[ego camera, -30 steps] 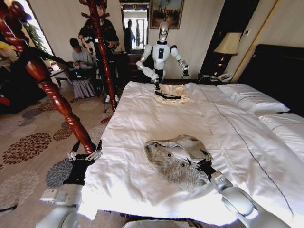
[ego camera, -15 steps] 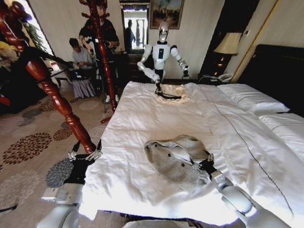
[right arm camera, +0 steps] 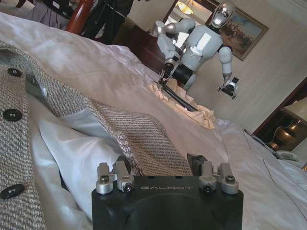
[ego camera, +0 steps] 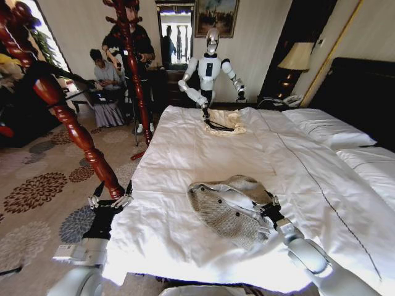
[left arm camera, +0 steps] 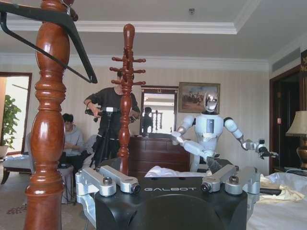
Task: Pick up the clothes from the bed and hang them on the clothes hanger.
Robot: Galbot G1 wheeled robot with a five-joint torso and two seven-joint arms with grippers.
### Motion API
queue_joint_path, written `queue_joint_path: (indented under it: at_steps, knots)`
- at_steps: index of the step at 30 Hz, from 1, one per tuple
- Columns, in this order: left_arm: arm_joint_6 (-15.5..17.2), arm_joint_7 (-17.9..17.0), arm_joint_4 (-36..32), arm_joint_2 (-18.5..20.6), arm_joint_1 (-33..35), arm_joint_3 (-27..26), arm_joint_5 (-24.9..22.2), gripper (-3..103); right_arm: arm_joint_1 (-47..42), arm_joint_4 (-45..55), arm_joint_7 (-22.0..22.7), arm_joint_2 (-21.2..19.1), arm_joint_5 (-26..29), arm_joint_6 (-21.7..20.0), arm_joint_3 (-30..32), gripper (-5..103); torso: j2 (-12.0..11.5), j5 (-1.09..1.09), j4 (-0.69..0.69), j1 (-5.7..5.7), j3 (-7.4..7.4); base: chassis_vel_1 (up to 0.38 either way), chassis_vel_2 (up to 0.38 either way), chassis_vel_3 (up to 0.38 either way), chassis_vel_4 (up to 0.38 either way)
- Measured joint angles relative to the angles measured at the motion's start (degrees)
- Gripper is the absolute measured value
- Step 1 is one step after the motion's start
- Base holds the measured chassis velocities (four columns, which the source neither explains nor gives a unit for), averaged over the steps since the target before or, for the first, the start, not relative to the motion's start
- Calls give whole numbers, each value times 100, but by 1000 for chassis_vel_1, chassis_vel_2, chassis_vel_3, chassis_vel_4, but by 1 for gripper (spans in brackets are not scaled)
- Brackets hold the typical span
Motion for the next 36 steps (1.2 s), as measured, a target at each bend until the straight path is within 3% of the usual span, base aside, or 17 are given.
queue_joint_path:
  at_steps: [1,3,5,9,11,14,17,18,24,27,28,31,32,33,34,36]
  knots:
    - [0,0,0,0,0,0,0,100,0,0,0,0,0,0,0,66,0,0,0,0,0,0,0,0,0]
    - [0,0,-13,-16,4,14,2,100,55,1,-10,25,34,8,5,56,0,0,1,0,0,0,0,0,0]
    - [0,1,-15,-21,5,17,5,100,63,-2,-14,31,37,15,5,56,0,0,1,0,0,0,0,0,0]
    - [0,0,-31,-28,19,16,18,100,53,-17,-97,64,44,131,19,34,0,0,0,0,0,0,0,0,0]
    - [0,0,-34,-25,20,12,18,100,53,-26,-151,74,39,177,26,34,0,0,0,0,0,0,0,0,0]
    - [0,0,-40,-29,27,8,19,100,84,-88,-298,113,-9,325,40,18,0,0,0,0,0,0,0,0,0]
    - [0,0,-42,-41,32,11,22,100,111,-118,-314,129,-14,361,40,13,0,0,0,0,0,0,0,0,0]
    - [0,0,-43,-49,37,15,24,100,138,-142,-316,136,-8,399,41,3,0,0,0,0,0,0,0,0,0]
    - [2,0,-51,-49,41,12,23,100,204,-123,-414,141,180,610,69,2,0,0,0,0,0,0,0,0,0]
    - [15,0,-59,-26,41,10,-3,100,278,201,-613,47,925,744,107,2,0,0,0,0,0,0,0,0,0]
    - [15,0,-59,-26,41,10,-3,100,278,201,-613,47,925,744,107,2,0,0,0,0,0,0,0,0,0]
    - [23,0,-51,147,42,16,-91,100,484,821,-899,-241,2390,936,107,2,0,-1,0,0,0,0,0,0,0]
    - [23,0,-51,147,42,16,-91,100,484,821,-899,-241,2390,936,107,2,0,-1,0,0,0,0,0,0,0]
    - [23,5,-34,218,38,16,-133,100,553,959,-936,-309,2782,963,108,2,0,0,0,0,0,0,0,0,0]
    - [21,26,7,338,19,12,-268,100,729,1240,-985,-441,3609,1000,136,2,-1,-1,0,0,0,0,0,0,0]
    - [21,39,54,449,-11,9,-566,100,977,1571,-999,-570,4450,1015,207,2,0,-1,1,0,0,0,0,0,0]
